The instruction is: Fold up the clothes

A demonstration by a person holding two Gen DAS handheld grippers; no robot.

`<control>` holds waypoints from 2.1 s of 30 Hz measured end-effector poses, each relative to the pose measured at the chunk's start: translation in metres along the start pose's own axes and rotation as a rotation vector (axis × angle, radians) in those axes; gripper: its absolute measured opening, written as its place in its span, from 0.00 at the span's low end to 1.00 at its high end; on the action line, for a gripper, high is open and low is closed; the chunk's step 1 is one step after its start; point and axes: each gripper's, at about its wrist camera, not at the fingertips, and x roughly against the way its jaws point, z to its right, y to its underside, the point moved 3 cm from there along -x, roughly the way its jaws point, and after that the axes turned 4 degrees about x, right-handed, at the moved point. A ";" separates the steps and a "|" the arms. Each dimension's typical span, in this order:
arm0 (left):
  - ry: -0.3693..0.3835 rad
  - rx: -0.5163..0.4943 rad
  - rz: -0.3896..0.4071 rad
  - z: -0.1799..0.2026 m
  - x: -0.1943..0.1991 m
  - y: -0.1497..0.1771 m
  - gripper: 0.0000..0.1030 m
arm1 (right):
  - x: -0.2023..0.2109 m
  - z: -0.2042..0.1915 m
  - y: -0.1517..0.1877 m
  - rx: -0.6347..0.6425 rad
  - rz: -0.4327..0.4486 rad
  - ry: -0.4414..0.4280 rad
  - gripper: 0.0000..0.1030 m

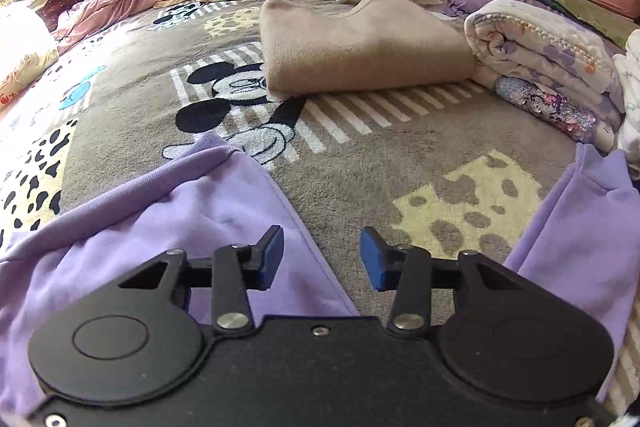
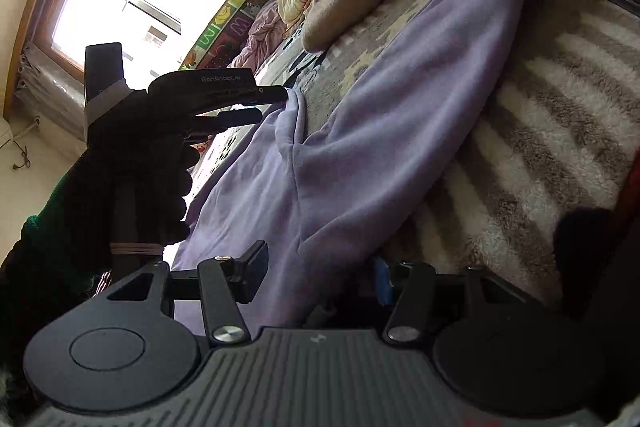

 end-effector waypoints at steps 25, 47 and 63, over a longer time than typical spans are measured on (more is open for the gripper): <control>0.054 0.025 -0.097 -0.033 -0.026 -0.028 0.06 | -0.003 0.014 -0.009 -0.086 0.099 -0.106 0.11; 0.364 0.463 -0.003 -0.182 0.013 0.021 0.06 | -0.014 -0.137 0.076 0.928 -0.085 -0.106 0.10; 0.290 0.399 0.002 -0.178 -0.010 0.039 0.06 | -0.035 -0.134 0.101 0.981 -0.147 -0.112 0.11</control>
